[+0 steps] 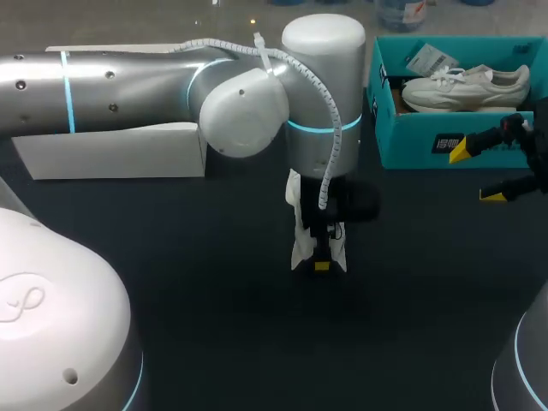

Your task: Take the shoe out of the shoebox, open the shoe tongue, remove and reinsert the insole, then place the shoe into the shoebox

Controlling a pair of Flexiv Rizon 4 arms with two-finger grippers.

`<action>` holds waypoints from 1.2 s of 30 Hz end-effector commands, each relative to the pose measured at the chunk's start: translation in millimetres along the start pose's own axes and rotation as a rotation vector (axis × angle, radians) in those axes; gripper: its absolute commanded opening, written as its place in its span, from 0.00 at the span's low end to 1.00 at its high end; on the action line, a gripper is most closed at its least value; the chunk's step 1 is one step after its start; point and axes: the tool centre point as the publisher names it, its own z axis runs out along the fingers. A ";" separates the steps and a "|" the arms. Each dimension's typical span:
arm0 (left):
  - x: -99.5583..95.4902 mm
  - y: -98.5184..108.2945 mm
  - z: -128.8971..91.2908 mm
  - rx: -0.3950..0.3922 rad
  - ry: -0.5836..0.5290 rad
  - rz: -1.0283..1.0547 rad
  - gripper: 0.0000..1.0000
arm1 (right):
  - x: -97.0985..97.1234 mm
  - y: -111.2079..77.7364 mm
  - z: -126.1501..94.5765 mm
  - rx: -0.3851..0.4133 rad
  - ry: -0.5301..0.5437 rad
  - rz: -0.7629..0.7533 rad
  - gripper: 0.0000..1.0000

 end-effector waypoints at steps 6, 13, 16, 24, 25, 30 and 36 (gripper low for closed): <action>17.3 0.4 -71.6 -0.002 -0.025 0.054 0.00 | 0.1 -0.6 0.4 -0.001 -0.004 0.001 1.00; 22.2 -3.8 -114.2 0.028 -0.036 0.073 0.00 | 0.1 -0.6 0.4 -0.001 -0.004 0.001 1.00; 24.6 -6.5 -132.5 0.047 -0.053 0.083 0.00 | 0.1 -0.6 0.4 -0.001 -0.004 0.001 1.00; 28.3 -5.1 -154.2 0.056 -0.093 0.141 0.00 | 0.1 -0.6 0.4 -0.001 -0.004 0.001 1.00; 28.4 -3.6 -153.6 0.049 -0.093 0.152 0.00 | 0.1 -0.6 0.4 -0.001 -0.004 0.001 1.00; 20.8 13.3 -147.8 -0.006 -0.081 0.224 0.00 | 0.1 -0.6 0.4 -0.001 -0.004 0.001 1.00; -2.9 42.1 -151.7 -0.010 -0.098 0.233 0.00 | 0.1 -0.6 0.4 -0.001 -0.004 0.001 1.00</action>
